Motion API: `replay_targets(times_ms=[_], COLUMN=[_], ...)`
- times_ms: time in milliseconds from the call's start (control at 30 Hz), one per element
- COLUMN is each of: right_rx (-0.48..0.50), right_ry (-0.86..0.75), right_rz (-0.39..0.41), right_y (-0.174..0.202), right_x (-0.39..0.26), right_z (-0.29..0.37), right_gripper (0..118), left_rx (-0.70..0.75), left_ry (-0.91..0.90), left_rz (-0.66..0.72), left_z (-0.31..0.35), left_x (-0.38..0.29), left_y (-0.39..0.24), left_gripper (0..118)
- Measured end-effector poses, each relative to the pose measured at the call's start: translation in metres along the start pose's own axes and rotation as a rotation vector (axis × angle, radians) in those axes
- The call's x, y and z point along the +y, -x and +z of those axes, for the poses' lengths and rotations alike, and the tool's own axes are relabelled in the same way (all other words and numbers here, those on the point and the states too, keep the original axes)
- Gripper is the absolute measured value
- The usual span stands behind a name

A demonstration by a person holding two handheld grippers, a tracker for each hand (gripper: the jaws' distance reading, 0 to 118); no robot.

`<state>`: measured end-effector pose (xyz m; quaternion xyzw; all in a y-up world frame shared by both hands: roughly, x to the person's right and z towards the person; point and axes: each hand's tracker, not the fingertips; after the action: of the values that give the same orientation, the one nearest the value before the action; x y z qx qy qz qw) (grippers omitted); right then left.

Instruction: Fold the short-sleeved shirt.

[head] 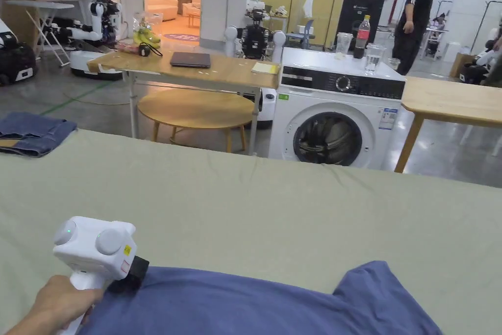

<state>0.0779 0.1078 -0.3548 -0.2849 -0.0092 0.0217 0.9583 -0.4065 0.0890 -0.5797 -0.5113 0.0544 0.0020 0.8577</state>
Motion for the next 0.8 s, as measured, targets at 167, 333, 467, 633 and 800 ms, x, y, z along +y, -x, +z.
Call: replay_targets(times_ms=[167, 333, 467, 633, 800], right_rx=[0.009, -0.013, -0.044, -0.012, 0.028], right_ry=[0.026, 0.085, 0.167, 0.337, 0.469], right_rz=[-0.009, -0.012, -0.036, -0.079, -0.085], right_y=[-0.010, -0.038, -0.071, -0.099, -0.094], right_x=[0.013, 0.055, 0.104, 0.142, 0.144], right_z=[-0.015, -0.052, -0.110, -0.203, -0.263], right_gripper=[0, 0, 20, 57, 57], left_rx=[-0.059, -0.073, -0.098, -0.113, -0.114], left_ry=[-0.029, -0.048, -0.120, -0.175, -0.206], left_rz=[-0.003, 0.007, 0.036, 0.053, 0.097], left_z=[0.000, 0.009, 0.034, 0.065, 0.082], left_x=[0.012, 0.009, 0.002, -0.007, -0.022], left_y=[0.004, 0.007, 0.010, 0.015, 0.018], left_gripper=[2, 0, 0, 0, 0])
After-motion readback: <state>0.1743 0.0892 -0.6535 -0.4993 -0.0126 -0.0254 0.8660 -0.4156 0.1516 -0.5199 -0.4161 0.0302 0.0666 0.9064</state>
